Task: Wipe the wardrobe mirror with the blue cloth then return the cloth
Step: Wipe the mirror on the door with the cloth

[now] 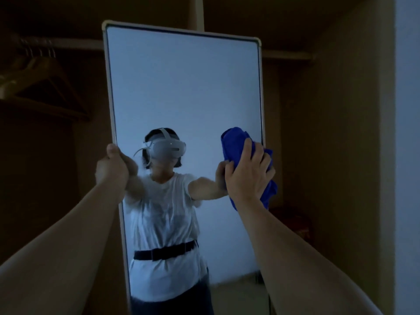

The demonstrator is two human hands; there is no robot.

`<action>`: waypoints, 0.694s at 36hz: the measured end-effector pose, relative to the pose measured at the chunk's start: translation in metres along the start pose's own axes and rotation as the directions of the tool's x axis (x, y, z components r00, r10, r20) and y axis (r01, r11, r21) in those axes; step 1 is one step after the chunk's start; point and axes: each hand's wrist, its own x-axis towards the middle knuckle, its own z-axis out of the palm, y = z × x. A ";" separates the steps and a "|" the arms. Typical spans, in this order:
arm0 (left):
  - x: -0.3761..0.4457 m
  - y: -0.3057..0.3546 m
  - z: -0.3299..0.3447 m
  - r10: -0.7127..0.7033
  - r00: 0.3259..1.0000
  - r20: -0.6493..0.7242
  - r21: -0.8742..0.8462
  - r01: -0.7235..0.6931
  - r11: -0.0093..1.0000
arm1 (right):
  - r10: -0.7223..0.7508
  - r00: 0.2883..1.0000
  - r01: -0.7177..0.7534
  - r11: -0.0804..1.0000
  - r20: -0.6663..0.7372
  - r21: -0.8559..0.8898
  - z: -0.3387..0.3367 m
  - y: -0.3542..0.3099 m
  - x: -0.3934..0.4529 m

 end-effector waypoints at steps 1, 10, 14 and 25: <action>-0.001 0.001 -0.002 -0.024 1.000 0.011 -0.017 0.024 1.000 | -0.007 1.000 0.007 1.000 -0.005 0.003 -0.001 -0.002 0.002; -0.004 -0.010 -0.012 -0.149 0.971 0.187 -0.113 0.172 0.979 | -0.102 0.993 0.106 0.992 -0.057 0.073 -0.013 -0.061 0.034; -0.019 -0.025 -0.014 -0.132 0.940 0.314 -0.177 0.195 0.965 | -0.240 0.969 0.243 0.969 -0.061 0.050 -0.008 -0.064 0.002; -0.036 -0.028 -0.025 -0.122 0.958 0.259 -0.212 0.180 0.961 | -0.527 0.845 0.521 0.850 0.087 0.080 0.001 -0.062 -0.109</action>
